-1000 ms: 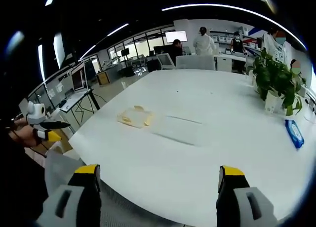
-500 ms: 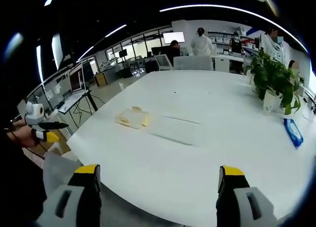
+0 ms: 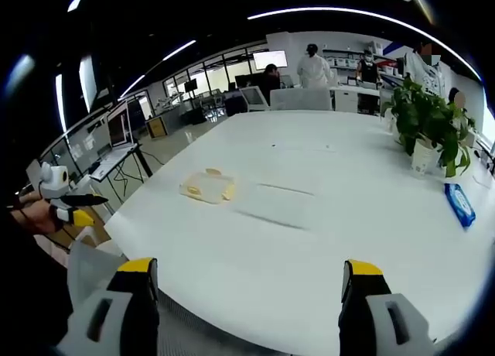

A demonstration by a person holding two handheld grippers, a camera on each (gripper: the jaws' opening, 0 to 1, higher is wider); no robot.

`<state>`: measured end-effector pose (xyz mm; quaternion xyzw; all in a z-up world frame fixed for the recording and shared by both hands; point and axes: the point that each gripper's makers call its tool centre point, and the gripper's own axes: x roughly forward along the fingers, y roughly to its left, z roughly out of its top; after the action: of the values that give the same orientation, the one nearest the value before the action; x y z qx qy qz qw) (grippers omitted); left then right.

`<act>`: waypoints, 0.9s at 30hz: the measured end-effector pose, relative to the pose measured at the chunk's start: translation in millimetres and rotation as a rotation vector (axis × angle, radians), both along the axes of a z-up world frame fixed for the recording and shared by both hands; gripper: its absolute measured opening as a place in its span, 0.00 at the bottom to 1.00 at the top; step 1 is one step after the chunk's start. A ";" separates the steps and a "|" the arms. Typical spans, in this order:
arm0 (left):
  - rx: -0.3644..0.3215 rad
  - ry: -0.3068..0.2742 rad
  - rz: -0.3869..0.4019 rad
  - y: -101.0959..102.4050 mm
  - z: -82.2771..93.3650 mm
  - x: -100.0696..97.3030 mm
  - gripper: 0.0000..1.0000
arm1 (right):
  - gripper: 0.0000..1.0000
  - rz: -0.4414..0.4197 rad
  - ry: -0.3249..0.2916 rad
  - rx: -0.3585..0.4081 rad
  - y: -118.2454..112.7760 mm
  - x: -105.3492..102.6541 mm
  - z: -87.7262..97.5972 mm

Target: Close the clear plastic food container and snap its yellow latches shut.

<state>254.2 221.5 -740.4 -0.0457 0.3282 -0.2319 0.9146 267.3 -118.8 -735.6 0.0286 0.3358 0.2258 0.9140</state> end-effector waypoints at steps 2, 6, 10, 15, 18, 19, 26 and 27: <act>0.001 0.001 0.002 1.4 -0.6 0.5 0.99 | 1.00 0.004 0.002 -0.001 1.7 -1.0 -1.1; -0.015 0.008 0.018 4.8 0.1 3.3 0.99 | 1.00 0.014 0.010 -0.002 5.9 -3.0 -2.9; -0.005 0.000 0.012 8.6 0.0 9.9 0.99 | 1.00 0.015 -0.002 0.002 9.0 0.2 -3.7; -0.016 -0.001 0.015 15.0 -4.2 19.2 0.99 | 1.00 0.024 -0.036 0.008 20.1 7.1 -1.7; -0.036 0.001 0.024 19.0 -4.1 24.9 0.99 | 1.00 0.023 -0.034 0.006 25.1 11.9 -2.7; -0.038 0.001 0.024 20.2 -4.0 27.0 0.99 | 1.00 0.024 -0.034 0.005 26.6 12.7 -2.7; -0.019 -0.010 0.009 27.8 -4.5 40.1 0.99 | 1.00 0.035 -0.042 -0.004 38.8 22.9 -0.2; -0.018 -0.012 0.008 28.3 -4.2 41.4 0.99 | 1.00 0.036 -0.044 -0.005 40.8 24.3 0.0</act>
<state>295.5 249.8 -744.6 -0.0539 0.3203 -0.2315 0.9170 291.6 -78.0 -735.6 0.0156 0.3168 0.2418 0.9170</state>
